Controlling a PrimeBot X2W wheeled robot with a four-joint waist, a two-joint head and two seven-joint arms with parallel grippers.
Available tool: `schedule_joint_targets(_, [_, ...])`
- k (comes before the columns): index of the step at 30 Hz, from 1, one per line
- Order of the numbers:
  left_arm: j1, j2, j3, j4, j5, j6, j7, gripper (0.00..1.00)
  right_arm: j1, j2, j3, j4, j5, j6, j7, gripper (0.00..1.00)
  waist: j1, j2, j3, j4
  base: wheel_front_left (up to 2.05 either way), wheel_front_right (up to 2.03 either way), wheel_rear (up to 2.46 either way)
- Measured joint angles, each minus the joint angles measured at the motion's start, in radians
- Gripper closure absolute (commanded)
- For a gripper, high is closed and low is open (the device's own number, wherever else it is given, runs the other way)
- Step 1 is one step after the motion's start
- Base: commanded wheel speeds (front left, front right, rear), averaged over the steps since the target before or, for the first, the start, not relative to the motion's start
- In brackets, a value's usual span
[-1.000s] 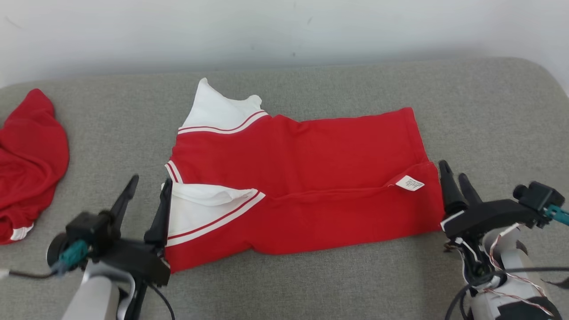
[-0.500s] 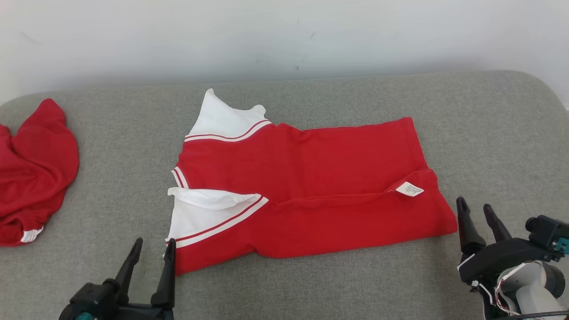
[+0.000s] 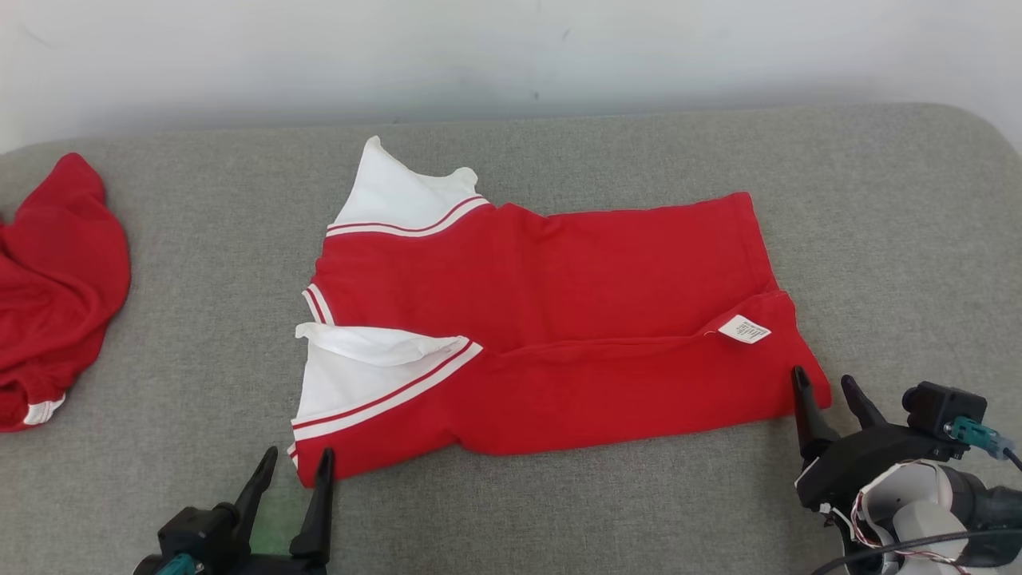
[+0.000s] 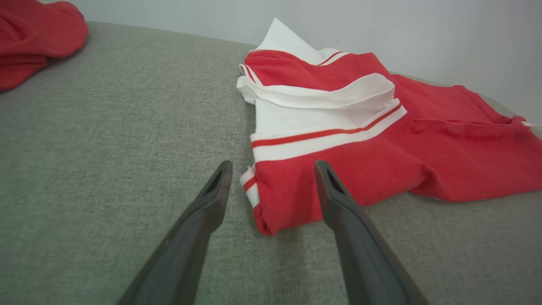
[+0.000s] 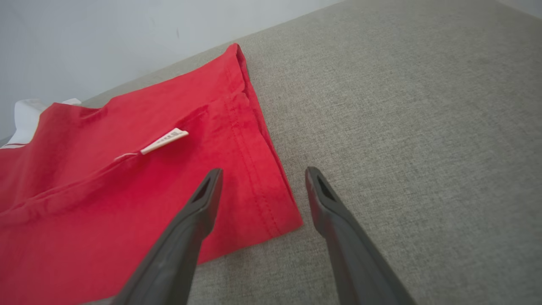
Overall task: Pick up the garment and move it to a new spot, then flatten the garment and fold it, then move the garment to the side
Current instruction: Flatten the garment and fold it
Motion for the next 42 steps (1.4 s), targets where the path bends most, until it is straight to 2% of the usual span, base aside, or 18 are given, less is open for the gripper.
schedule_joint_targets(10, [-0.050,-0.009,0.004,0.104,0.014,-0.016,0.000,0.00,-0.054,0.008,0.032,0.126,0.002,0.000,-0.016,0.00,0.0000,0.0000,0.028,-0.004,0.00,0.00,0.00])
schedule_joint_targets(11, [-0.054,-0.010,0.003,0.120,0.016,-0.016,0.000,0.26,-0.058,0.012,0.036,0.135,0.007,0.000,-0.016,0.53,0.0000,0.0000,0.030,-0.003,0.00,0.00,0.00])
schedule_joint_targets(12, [-0.057,-0.011,0.003,0.127,0.016,-0.017,-0.002,0.81,-0.066,0.013,0.040,0.145,0.013,0.000,-0.018,0.86,0.0000,0.0000,0.032,-0.002,0.00,0.00,0.00])
schedule_joint_targets(13, [-0.065,-0.013,0.004,0.139,0.016,-0.017,-0.003,1.00,-0.073,0.013,0.044,0.153,0.015,0.000,-0.022,1.00,0.0000,0.0000,0.033,-0.002,0.00,0.00,0.00])
schedule_joint_targets(20, [-0.083,-0.021,0.009,0.155,0.021,-0.024,-0.002,1.00,-0.091,0.018,0.058,0.193,0.062,0.000,-0.063,1.00,0.0001,0.0000,0.022,-0.003,0.00,0.00,0.00])
schedule_joint_targets(23, [-0.061,-0.024,0.015,0.118,0.024,-0.025,-0.002,1.00,-0.076,0.010,0.057,0.185,0.091,0.000,-0.080,1.00,0.0001,0.0000,0.002,-0.002,0.00,0.00,0.00])
schedule_joint_targets(32, [0.154,-0.034,0.040,-0.075,0.009,-0.015,-0.002,1.00,0.101,-0.023,0.035,0.045,0.160,0.001,-0.075,1.00,0.0000,0.0000,-0.067,-0.002,0.00,0.00,0.00])
schedule_joint_targets(42, [0.291,-0.040,-0.028,-0.142,-0.032,0.016,-0.002,1.00,0.325,-0.023,-0.067,-0.150,0.141,0.001,0.053,1.00,-0.0001,-0.0001,-0.108,0.023,0.00,0.00,0.00])
